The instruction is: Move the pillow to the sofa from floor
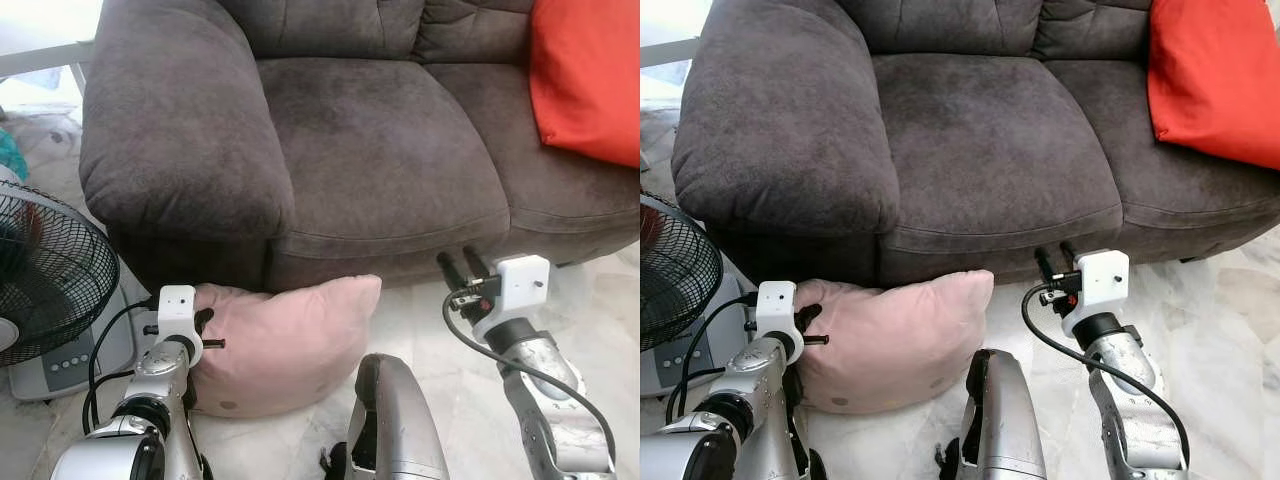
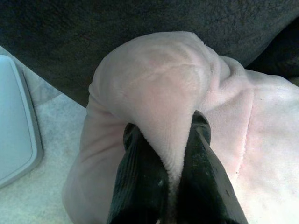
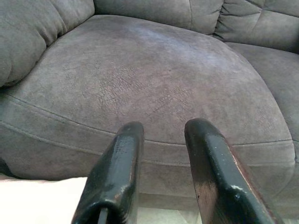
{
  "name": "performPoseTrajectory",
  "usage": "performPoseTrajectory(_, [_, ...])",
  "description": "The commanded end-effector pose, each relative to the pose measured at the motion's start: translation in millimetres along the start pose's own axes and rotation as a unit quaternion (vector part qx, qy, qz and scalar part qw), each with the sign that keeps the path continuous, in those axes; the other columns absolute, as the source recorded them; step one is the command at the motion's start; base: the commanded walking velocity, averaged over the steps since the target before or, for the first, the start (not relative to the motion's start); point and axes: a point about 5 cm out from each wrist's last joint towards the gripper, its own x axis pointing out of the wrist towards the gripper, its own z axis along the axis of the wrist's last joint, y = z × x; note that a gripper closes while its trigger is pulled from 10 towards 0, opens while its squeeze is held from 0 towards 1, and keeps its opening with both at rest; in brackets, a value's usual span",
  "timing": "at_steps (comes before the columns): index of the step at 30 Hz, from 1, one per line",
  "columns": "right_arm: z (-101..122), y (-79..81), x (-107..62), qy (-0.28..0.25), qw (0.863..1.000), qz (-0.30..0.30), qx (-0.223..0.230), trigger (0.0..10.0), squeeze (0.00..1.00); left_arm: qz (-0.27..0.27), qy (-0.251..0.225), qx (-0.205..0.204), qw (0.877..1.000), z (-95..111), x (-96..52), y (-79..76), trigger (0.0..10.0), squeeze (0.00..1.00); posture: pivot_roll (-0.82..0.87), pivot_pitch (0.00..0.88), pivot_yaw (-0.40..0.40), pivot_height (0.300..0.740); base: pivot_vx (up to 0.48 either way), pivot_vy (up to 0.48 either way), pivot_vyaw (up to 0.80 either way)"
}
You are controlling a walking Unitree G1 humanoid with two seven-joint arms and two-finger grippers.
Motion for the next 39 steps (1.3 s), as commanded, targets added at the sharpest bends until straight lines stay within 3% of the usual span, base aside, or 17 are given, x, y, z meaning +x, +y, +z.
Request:
performPoseTrajectory(1, [-3.2, -4.7, -1.6, 0.006, 1.0, -0.009, -0.001, 10.0, 0.0, -0.005, 0.005, 0.002, 1.0, -6.7, -1.7, -4.4, 0.0, 0.0, 0.04, 0.146, -0.202, 0.446, 0.0, 0.0, 0.0])
performPoseTrajectory(7, [-3.9, -3.9, -1.0, 0.007, 1.0, -0.01, 0.001, 10.0, 0.0, 0.006, 0.003, 0.005, 1.0, -6.7, -1.9, -3.9, 0.1, 0.0, 0.05, 0.149, -0.199, 0.446, 0.0, 0.0, 0.0])
performPoseTrajectory(8, [-3.9, -3.7, -0.9, 0.007, 1.0, -0.01, 0.001, 10.0, 0.0, 0.009, 0.003, 0.006, 1.0, -6.7, -1.9, -3.4, 9.5, 0.0, 0.05, 0.149, -0.199, 0.446, 0.0, 0.0, 0.0])
performPoseTrajectory(9, [-4.4, -2.8, -0.8, 0.007, 1.0, -0.009, 0.001, 10.0, 0.0, 0.012, -0.002, 0.003, 1.0, -6.2, -2.0, -3.6, 10.0, 0.0, 0.05, 0.15, -0.199, 0.446, 0.0, 0.0, 0.0])
performPoseTrajectory(19, [-7.3, 0.2, -0.6, 0.009, 1.0, -0.012, 0.007, 10.0, 0.0, 0.012, -0.041, -0.017, 0.999, -1.8, -3.7, -7.1, 10.0, 0.0, 0.06, 0.159, -0.184, 0.446, 0.0, 0.0, 0.0])
performPoseTrajectory(29, [-14.2, 5.3, 0.7, 0.012, 0.999, -0.026, 0.021, 10.0, 0.0, 0.003, -0.101, -0.001, 0.995, 7.2, -8.4, -11.6, 10.0, 0.0, 0.09, 0.153, -0.143, 0.446, 0.0, 0.0, 0.0])
performPoseTrajectory(33, [-18.1, 15.0, 5.6, 0.006, 0.999, -0.032, 0.038, 10.0, 0.0, 0.002, -0.155, 0.007, 0.988, 25.9, -12.1, -7.4, 10.0, 0.0, 0.12, 0.137, -0.103, 0.446, 0.0, 0.0, 0.0])
performPoseTrajectory(39, [-20.3, 16.1, 7.4, 0.004, 0.998, -0.038, 0.042, 10.0, 0.0, -0.002, -0.168, 0.012, 0.986, 36.8, -10.7, -7.3, 10.0, 0.0, 0.13, 0.125, -0.089, 0.446, 0.0, 0.0, 0.0])
